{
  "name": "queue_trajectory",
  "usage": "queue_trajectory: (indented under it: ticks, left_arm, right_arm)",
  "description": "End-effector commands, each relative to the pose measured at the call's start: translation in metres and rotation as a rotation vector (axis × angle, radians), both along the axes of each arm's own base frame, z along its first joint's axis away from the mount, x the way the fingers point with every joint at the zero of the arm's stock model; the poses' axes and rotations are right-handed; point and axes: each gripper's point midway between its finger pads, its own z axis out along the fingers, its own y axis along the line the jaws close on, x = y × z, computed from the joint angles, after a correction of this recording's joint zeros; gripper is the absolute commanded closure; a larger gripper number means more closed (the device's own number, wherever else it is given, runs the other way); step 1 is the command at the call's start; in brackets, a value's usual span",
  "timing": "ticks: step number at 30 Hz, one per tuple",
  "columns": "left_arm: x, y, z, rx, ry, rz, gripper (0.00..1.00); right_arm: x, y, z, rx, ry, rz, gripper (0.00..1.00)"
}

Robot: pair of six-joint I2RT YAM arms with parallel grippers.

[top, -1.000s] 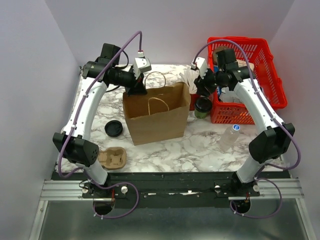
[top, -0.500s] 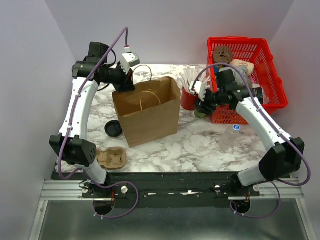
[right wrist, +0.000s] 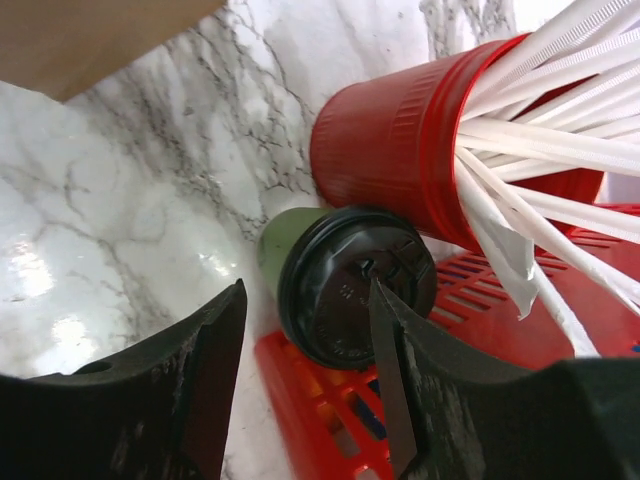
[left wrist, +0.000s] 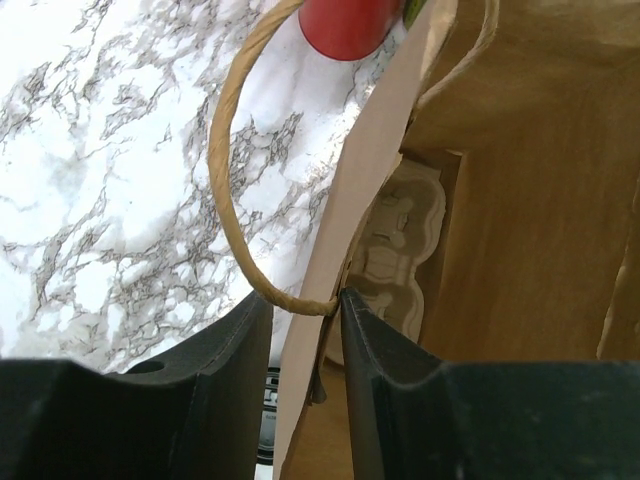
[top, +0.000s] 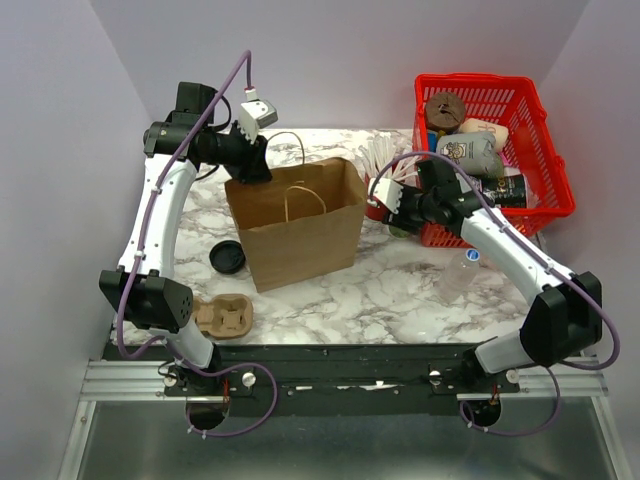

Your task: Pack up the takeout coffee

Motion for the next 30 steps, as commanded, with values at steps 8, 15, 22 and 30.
queue_trajectory:
  ticks: [8,15,22,30]
  left_arm:
    - [0.001,0.004,0.003,0.000,-0.007,0.031,0.57]
    - [0.001,0.004,0.001,-0.001,0.000,0.032,0.56]
    - [0.001,0.004,0.000,0.001,0.002,0.032,0.56]
    - [-0.001,0.004,-0.003,0.004,0.006,0.028,0.56]
  right_arm:
    - [0.020,-0.013,-0.029,-0.159,-0.061,-0.046,0.39]
    - [0.027,-0.020,-0.046,-0.205,-0.030,-0.100,0.40]
    - [0.027,-0.019,-0.051,-0.217,-0.021,-0.098,0.51]
    - [0.014,-0.016,-0.048,-0.205,-0.012,-0.098,0.60]
